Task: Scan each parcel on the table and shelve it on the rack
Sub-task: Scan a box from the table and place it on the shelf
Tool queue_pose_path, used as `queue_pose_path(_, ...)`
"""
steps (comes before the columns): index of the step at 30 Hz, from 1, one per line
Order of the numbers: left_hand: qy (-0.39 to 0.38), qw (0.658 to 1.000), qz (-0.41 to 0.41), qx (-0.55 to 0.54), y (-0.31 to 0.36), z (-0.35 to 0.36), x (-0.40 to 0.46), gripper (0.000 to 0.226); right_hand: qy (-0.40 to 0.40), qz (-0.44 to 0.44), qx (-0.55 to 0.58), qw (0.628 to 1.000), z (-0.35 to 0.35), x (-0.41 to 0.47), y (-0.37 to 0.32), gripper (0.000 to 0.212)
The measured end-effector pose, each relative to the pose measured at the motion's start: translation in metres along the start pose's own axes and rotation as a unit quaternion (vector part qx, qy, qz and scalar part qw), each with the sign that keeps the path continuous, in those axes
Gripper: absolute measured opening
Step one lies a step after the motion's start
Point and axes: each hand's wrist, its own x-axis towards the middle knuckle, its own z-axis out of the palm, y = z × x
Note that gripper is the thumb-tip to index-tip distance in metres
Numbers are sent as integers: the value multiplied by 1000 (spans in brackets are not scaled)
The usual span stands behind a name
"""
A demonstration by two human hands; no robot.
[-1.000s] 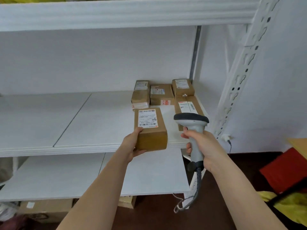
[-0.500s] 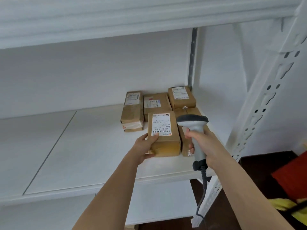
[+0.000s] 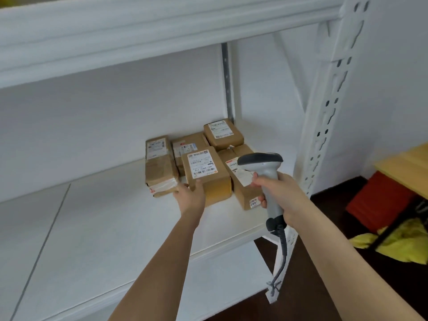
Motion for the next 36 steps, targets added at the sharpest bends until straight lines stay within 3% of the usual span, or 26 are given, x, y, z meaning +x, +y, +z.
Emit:
queue_pose_path(2, -14, 1000, 10, -13, -1, -3, -12, 34, 15, -3, 16, 1000, -8, -22, 3, 23)
queue_pose_path(4, -7, 999, 24, -29, 0, -7, -28, 45, 27, -8, 27, 999, -18, -45, 9, 21)
queue_pose_path(6, 47, 998, 45, -9, -3, -7, -41, 55, 42, -9, 19, 999, -29, -70, 19, 18)
queue_pose_path(8, 107, 989, 104, 8, -8, 3, -58, 46, 62, -8, 21, 998, -42, -96, 32, 16)
queue_pose_path(10, 107, 981, 165, -10, -8, 24, -82, 37, 82, -13, 32, 996, -61, -121, 41, 14)
queue_pose_path(13, 42, 960, 277, -20, 5, 71, -128, 25, 141, -22, 40, 989, -102, -156, 48, 14)
queue_pose_path(17, -123, 877, 463, -30, 25, 144, -214, 29, 262, -46, 81, 961, -179, -198, 53, 18)
queue_pose_path(19, -200, 841, 502, -36, 32, 177, -259, 30, 321, -54, 120, 938, -219, -218, 57, 18)
queue_pose_path(24, -318, 801, 506, -33, 48, 270, -342, 37, 428, -69, 198, 879, -320, -251, 79, 23)
queue_pose_path(29, -407, 791, 457, 10, 43, 383, -420, 36, 490, -43, 227, 841, -432, -271, 106, 17)
queue_pose_path(36, -588, 707, 368, 136, 22, 542, -550, 10, 583, -17, 233, 778, -619, -307, 121, 23)
